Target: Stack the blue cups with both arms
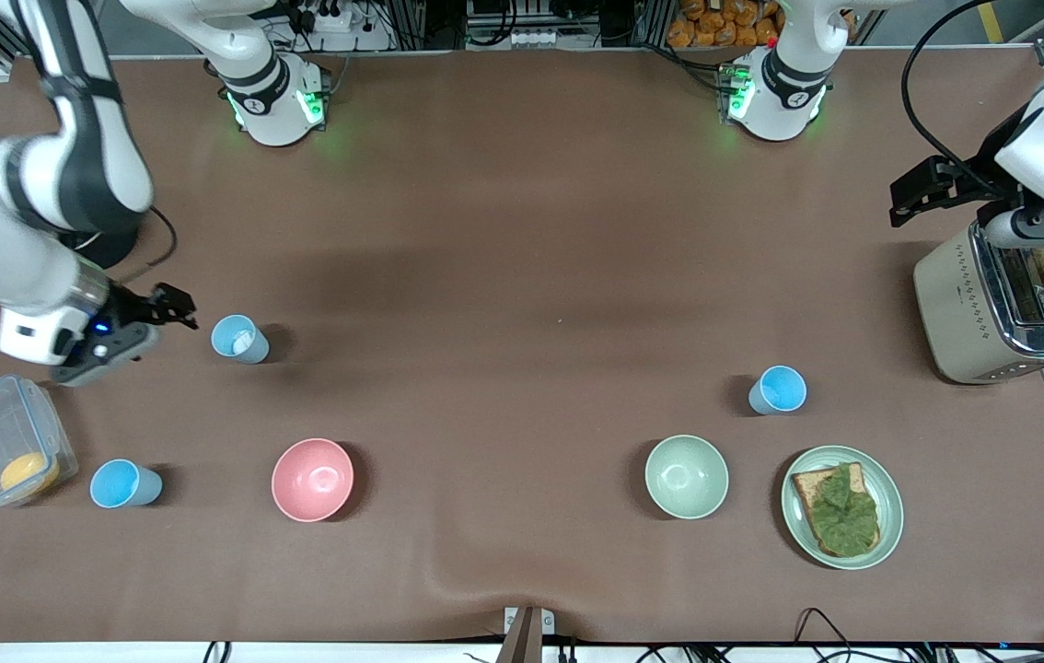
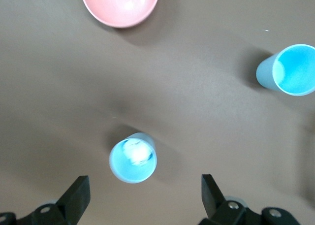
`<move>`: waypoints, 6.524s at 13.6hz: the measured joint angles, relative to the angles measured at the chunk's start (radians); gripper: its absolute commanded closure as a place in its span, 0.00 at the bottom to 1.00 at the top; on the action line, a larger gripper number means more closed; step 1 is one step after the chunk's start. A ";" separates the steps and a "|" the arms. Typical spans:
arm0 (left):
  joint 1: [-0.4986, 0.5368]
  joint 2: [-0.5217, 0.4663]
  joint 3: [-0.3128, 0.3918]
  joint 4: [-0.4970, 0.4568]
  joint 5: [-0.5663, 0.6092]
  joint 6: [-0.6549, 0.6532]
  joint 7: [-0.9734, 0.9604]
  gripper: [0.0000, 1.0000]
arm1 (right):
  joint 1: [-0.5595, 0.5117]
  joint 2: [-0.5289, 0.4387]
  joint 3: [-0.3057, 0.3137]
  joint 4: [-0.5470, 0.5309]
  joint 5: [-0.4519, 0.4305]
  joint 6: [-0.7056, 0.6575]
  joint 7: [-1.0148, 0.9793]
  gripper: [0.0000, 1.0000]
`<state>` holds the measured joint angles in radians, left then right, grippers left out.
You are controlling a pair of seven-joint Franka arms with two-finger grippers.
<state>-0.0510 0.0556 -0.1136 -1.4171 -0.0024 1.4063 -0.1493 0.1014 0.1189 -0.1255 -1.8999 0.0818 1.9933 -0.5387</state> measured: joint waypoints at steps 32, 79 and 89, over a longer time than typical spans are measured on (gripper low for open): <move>0.002 0.109 0.007 -0.010 0.017 0.038 0.010 0.00 | -0.005 -0.102 0.012 0.231 -0.013 -0.324 0.497 0.00; 0.016 0.607 0.009 -0.227 0.064 0.727 -0.122 1.00 | 0.038 0.203 -0.051 -0.266 -0.012 0.330 0.361 1.00; 0.012 0.607 0.011 -0.227 0.064 0.725 -0.149 1.00 | 0.137 0.203 -0.009 -0.173 -0.009 0.217 0.584 1.00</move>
<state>-0.0388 0.6625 -0.1029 -1.6437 0.0616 2.1311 -0.2983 0.2386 0.3214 -0.1345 -2.0726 0.0728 2.2100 0.0450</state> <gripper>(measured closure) 0.947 0.974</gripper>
